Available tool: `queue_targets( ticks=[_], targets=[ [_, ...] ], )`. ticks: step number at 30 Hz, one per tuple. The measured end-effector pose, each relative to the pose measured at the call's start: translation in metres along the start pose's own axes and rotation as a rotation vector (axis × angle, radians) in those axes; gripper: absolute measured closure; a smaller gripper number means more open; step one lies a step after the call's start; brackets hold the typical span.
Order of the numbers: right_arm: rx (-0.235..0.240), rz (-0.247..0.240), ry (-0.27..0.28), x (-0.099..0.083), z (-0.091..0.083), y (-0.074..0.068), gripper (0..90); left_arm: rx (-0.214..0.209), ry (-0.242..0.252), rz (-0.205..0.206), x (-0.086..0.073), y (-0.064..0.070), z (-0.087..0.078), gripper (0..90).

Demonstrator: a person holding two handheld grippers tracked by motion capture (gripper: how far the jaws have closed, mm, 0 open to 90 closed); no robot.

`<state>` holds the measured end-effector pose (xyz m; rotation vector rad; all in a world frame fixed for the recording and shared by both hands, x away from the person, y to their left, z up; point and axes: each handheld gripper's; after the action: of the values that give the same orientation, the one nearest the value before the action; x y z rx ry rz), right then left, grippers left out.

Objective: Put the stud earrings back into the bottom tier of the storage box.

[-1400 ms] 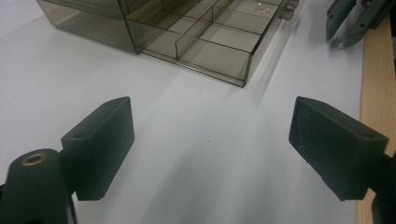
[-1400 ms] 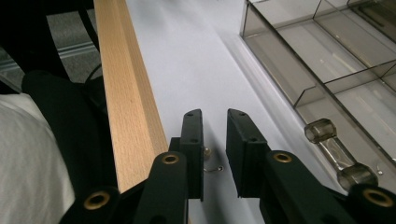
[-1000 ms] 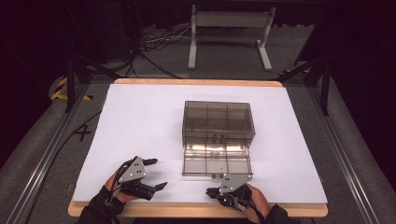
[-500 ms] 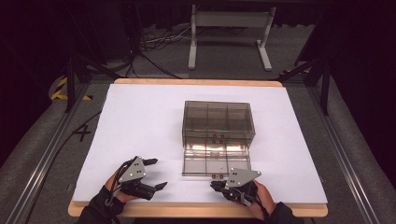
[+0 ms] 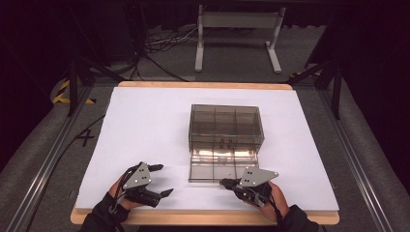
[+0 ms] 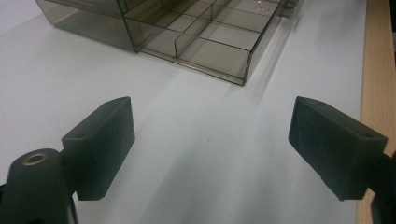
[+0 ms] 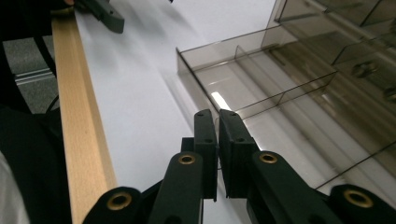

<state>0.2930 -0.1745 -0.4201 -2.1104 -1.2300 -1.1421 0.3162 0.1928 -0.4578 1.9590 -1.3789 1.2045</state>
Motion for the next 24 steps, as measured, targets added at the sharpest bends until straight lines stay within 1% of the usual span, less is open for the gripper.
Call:
queue_targets(
  ticks=[6, 11, 18, 24],
  targets=[
    [-0.017, 0.007, 0.018, 0.003, -0.004, 0.007, 86.4, -0.004, -0.003, -0.005, 0.000, 0.000, 0.000, 15.1],
    [-0.034, 0.017, 0.035, 0.006, -0.008, 0.012, 86.4, -0.001, -0.003, 0.000, 0.000, 0.000, 0.000, 15.1],
    [-0.046, 0.023, 0.051, 0.009, -0.011, 0.016, 86.4, -0.002, -0.003, 0.002, 0.000, 0.000, 0.000, 15.0],
    [-0.042, 0.020, 0.059, 0.012, -0.013, 0.018, 86.3, -0.002, -0.005, 0.002, 0.000, 0.000, 0.001, 15.0]
  ],
)
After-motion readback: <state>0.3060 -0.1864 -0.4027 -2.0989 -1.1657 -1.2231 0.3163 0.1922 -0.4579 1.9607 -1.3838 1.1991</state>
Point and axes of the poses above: each handheld gripper's, and its own axes: z roughly forward along the jaws, x roughly out of its top, y roughly to its right, and after that the axes turned 4 degrees about z, right-handed
